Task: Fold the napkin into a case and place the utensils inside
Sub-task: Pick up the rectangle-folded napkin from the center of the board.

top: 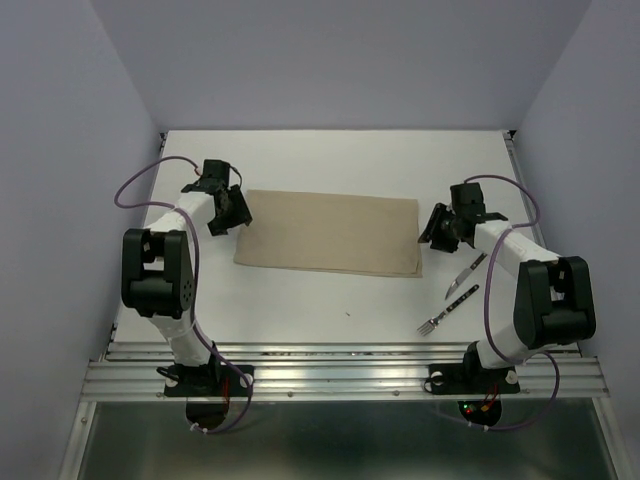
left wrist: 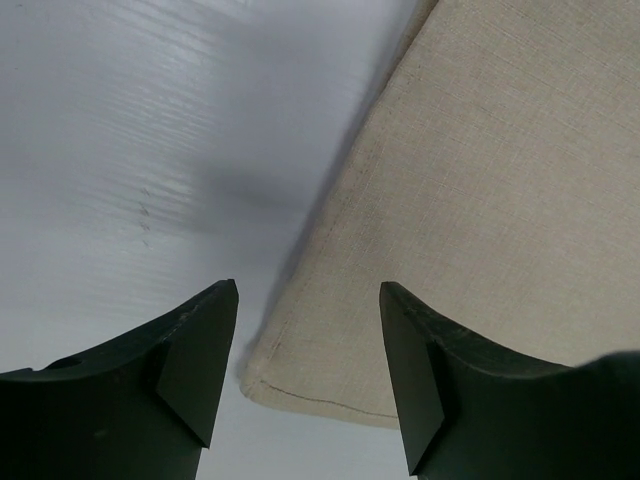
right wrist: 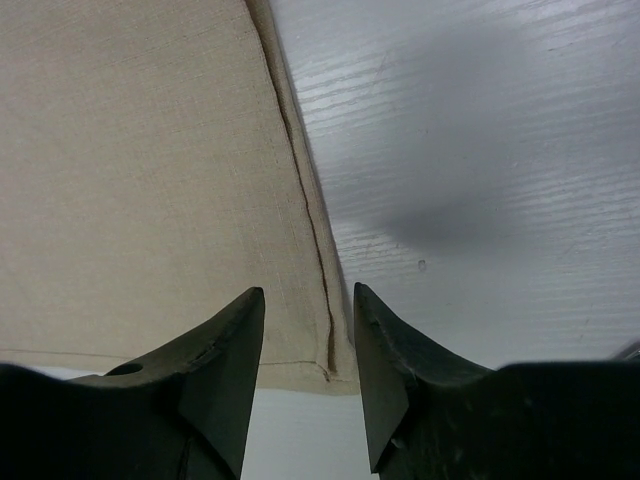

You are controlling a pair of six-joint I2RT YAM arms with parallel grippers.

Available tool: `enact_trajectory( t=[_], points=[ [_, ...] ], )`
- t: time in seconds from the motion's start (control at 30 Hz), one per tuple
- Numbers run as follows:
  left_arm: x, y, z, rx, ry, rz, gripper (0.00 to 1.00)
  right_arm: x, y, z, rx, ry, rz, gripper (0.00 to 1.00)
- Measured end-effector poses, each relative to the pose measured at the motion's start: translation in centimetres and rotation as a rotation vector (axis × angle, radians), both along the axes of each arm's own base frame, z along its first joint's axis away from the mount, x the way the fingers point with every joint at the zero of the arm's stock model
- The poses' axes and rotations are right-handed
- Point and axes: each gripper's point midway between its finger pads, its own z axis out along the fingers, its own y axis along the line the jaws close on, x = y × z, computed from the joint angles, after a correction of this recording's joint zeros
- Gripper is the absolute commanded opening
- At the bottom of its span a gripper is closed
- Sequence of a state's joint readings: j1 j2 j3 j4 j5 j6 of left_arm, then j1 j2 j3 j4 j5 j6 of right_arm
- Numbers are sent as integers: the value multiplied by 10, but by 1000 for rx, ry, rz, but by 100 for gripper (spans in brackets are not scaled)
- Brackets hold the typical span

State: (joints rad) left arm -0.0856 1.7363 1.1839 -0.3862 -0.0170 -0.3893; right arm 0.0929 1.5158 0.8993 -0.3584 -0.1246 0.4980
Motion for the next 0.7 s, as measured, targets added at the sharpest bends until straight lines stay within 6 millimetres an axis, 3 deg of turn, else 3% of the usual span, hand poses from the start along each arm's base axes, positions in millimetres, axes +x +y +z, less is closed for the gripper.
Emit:
enact_trajectory(
  t=[0.3, 0.37, 0.57, 0.7],
  points=[
    [5, -2, -34, -2, 70, -9, 64, 0, 1, 0, 1, 0, 7, 48],
    [10, -5, -32, -16, 50, -15, 62, 0, 1, 0, 1, 0, 7, 48],
    [13, -12, -34, -52, 44, -31, 43, 2, 1, -4, 0, 2, 5, 48],
    [14, -17, -36, -57, 43, -39, 39, 5, 1, -15, 0, 23, 3, 47]
  ],
)
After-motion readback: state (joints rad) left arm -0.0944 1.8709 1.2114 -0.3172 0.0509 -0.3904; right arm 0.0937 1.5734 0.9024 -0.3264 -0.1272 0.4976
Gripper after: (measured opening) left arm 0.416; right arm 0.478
